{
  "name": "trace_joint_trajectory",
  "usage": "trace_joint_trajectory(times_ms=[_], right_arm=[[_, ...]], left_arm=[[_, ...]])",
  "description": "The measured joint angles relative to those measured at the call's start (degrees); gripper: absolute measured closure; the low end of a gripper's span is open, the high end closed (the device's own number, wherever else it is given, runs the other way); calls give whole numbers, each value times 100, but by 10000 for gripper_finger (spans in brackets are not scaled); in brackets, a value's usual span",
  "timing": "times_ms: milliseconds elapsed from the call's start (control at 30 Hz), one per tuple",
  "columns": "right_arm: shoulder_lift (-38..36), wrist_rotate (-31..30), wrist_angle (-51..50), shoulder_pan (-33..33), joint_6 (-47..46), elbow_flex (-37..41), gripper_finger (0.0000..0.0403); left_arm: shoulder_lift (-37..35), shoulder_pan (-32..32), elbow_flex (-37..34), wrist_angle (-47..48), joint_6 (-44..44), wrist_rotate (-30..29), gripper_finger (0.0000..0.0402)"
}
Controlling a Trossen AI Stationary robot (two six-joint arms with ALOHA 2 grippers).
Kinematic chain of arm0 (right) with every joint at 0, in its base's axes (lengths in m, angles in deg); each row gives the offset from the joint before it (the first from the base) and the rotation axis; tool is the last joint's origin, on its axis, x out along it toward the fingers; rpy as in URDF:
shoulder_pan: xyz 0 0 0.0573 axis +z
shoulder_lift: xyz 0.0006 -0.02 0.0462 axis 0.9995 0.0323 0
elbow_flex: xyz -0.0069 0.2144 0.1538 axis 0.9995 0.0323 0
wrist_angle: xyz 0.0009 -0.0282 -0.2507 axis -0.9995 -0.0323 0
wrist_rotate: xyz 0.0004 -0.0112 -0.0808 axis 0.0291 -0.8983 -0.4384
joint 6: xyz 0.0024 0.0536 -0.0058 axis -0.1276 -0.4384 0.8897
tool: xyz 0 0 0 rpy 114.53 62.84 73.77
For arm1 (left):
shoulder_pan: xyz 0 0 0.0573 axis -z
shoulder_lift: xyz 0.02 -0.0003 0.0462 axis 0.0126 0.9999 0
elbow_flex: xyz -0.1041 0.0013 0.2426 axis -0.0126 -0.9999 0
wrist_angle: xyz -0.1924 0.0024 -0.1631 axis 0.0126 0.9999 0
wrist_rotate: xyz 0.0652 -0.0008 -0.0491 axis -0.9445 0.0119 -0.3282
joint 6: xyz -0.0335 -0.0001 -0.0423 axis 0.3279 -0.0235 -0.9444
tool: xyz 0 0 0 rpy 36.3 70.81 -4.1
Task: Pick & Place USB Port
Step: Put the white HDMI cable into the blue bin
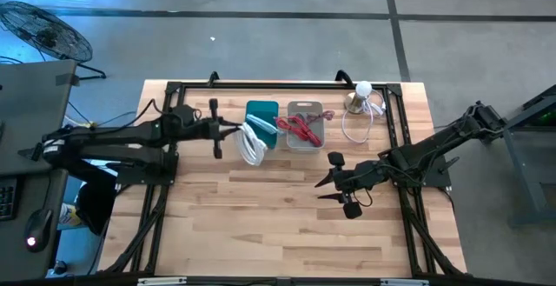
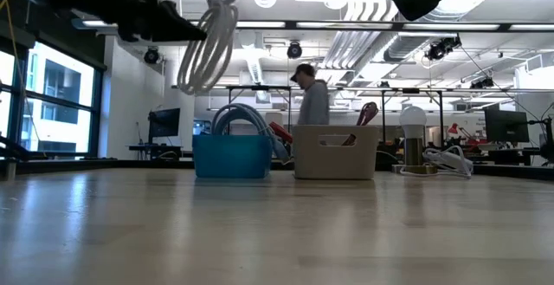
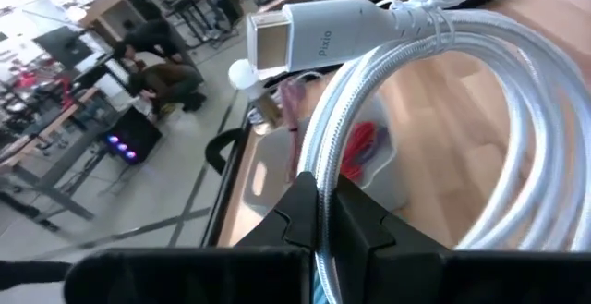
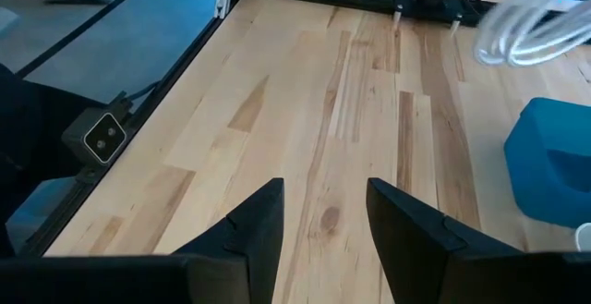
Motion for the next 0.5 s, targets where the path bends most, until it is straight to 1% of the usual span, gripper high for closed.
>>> trace_joint_trajectory(times_ms=[133,300,500], right_arm=[[0,-4,-2,0,11,0,254],[0,-21,-63,0,13,0,254],[0,-21,-83,0,13,0,254]], left_arm=[[191,-391,-302,-587,-78,215,393],[551,-625,-480,-1148,-199,221,393],[1008,-622,-497,-1688,-212,-303,393]])
